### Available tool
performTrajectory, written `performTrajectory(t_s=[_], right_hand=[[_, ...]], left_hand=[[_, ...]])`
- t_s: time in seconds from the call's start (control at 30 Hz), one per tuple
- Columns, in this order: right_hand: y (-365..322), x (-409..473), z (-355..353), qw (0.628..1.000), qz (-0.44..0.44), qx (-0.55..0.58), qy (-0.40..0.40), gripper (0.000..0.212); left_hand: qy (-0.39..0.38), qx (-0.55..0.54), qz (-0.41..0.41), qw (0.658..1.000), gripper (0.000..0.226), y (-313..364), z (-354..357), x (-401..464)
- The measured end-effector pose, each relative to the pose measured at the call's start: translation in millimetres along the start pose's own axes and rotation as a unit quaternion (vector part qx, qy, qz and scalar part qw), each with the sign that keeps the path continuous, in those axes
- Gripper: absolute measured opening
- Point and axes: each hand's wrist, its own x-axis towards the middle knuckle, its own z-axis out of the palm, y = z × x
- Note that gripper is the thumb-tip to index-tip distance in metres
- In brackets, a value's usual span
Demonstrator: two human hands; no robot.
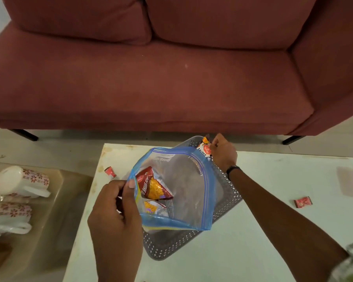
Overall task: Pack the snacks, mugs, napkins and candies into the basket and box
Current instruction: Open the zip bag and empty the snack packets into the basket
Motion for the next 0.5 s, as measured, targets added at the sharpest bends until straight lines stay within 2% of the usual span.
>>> performTrajectory(t_s=[0.13,0.23,0.3,0.5], right_hand=[[-1,-3,-3,0.999,0.006,-0.030,0.020,0.011],[0,-6,-6,0.999,0.000,-0.044,0.032,0.011],[2,-6,-7,0.999,0.008,-0.031,0.028,0.012],[16,-22,-21,0.997,-0.004,0.054,0.052,0.021]], left_hand=[[-0.007,-0.009,-0.002,1.000,0.067,-1,0,-2],[-0.004,-0.006,-0.012,1.000,0.053,-3,2,-4],[-0.003,-0.002,-0.020,1.000,0.045,-3,4,-5],[0.011,0.002,-0.043,0.999,0.051,3,3,-13]])
